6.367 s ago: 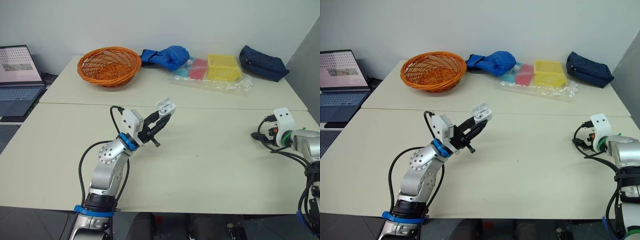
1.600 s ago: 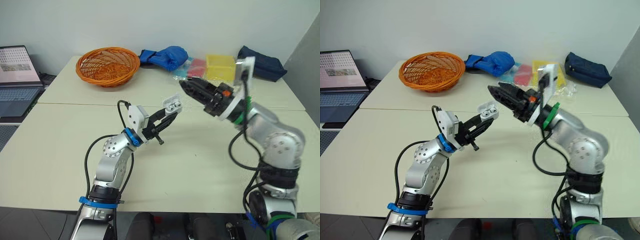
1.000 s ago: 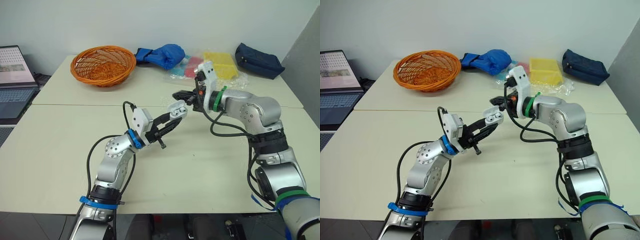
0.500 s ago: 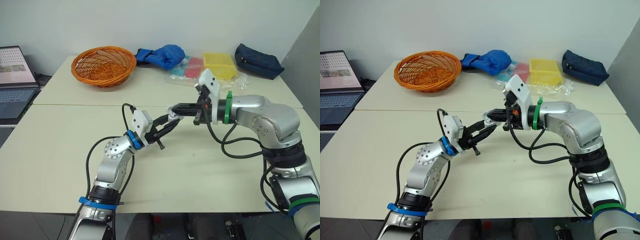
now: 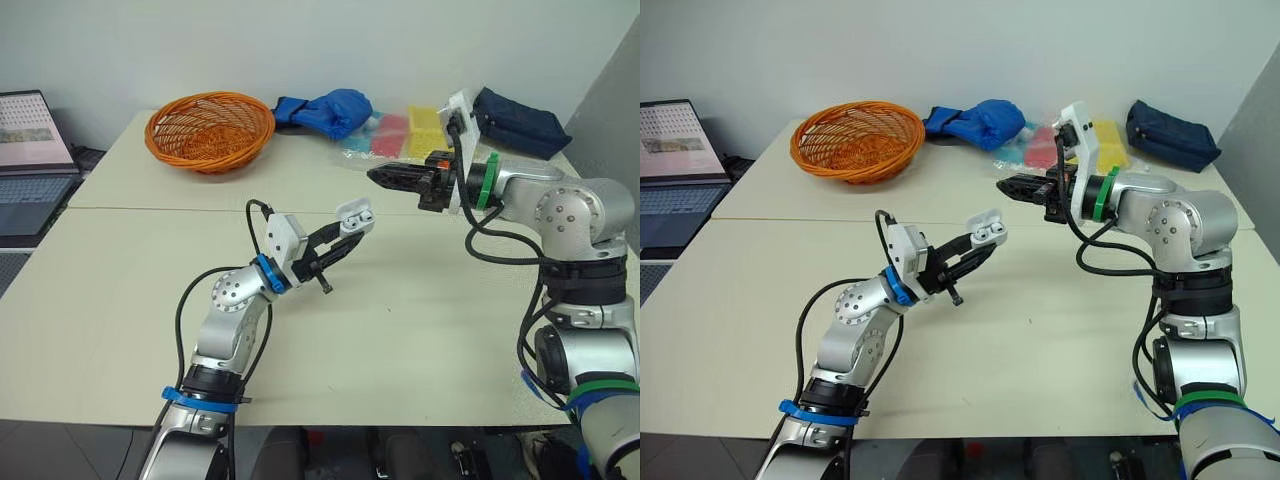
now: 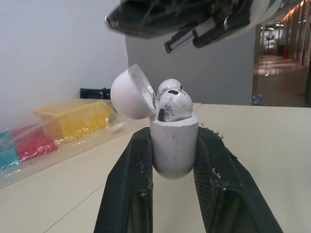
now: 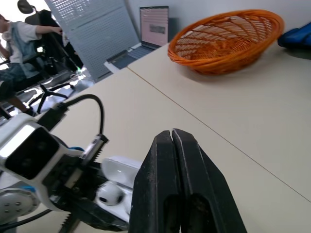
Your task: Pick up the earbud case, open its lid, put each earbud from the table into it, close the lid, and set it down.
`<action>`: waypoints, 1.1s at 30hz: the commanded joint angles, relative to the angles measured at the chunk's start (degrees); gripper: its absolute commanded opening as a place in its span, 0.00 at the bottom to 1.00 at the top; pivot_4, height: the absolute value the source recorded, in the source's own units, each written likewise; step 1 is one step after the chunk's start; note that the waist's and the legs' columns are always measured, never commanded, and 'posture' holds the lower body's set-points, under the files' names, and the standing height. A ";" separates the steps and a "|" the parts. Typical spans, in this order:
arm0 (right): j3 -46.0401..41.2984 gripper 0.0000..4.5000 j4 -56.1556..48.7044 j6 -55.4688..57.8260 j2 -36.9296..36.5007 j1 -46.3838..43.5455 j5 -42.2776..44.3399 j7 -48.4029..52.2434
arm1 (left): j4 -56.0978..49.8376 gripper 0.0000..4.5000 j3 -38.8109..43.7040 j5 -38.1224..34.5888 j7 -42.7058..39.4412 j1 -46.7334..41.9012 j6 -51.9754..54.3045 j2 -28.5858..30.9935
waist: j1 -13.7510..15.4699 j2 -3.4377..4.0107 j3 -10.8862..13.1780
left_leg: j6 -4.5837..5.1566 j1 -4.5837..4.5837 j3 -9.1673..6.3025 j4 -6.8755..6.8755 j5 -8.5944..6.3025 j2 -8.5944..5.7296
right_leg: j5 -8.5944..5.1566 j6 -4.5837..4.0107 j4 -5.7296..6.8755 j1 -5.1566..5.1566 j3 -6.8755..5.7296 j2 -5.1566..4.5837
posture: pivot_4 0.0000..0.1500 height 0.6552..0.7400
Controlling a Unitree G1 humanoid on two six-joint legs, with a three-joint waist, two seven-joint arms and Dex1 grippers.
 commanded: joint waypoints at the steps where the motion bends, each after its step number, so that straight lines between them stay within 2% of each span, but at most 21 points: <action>1: 4.64 0.01 3.43 -6.04 0.14 2.05 -6.75 -0.78 | -1.09 0.17 0.27 -0.82 -0.20 -0.96 -1.01 -0.33 | -0.01 0.00 0.00 | 0.00 0.00 0.00 0.00 0.00 0.00 | 0.00 0.00 0.00 0.01 -0.01 0.01 | 1.00 1.00; 4: 6.48 0.01 7.16 -9.17 2.07 2.79 -8.52 1.52 | -1.47 0.17 -0.18 -0.84 -0.15 -0.75 -0.90 -0.71 | -0.02 0.00 0.00 | 0.00 0.01 0.01 0.01 0.00 -0.01 | 0.00 0.00 0.01 0.00 0.00 0.04 | 1.00 1.00; 11: 4.07 0.01 11.46 -7.76 4.85 -3.78 -6.54 5.28 | -1.41 0.17 -0.61 -0.65 -0.36 -0.79 -0.86 -0.90 | -0.07 0.03 0.02 | 0.00 0.00 0.04 0.00 0.00 0.00 | 0.01 0.00 0.05 -0.05 0.04 0.04 | 1.00 1.00; 19: 4.58 0.01 3.27 0.77 2.31 -3.33 -1.37 10.94 | -1.86 0.17 -0.59 -0.55 -0.16 -0.42 -0.58 -0.48 | 0.03 0.02 0.02 | 0.00 -0.01 0.00 0.00 0.00 0.04 | 0.00 0.00 0.02 -0.02 0.01 -0.03 | 1.00 1.00; 22: 6.57 0.01 -0.44 1.57 0.71 -1.35 -2.29 11.21 | -1.68 0.17 -0.61 -0.47 -0.11 -0.77 -0.57 -0.50 | 0.04 0.02 0.01 | 0.00 -0.01 -0.01 0.01 0.00 0.04 | 0.00 0.00 0.02 -0.02 0.00 -0.04 | 1.00 1.00; 33: 8.87 0.01 -9.86 -5.38 -2.41 4.47 -7.46 9.20 | -1.55 0.17 -0.62 -0.56 -0.34 -1.10 -0.28 -0.35 | 0.02 0.02 0.02 | 0.00 0.00 -0.03 0.01 0.00 0.01 | -0.01 0.02 0.03 -0.02 -0.02 0.03 | 1.00 1.00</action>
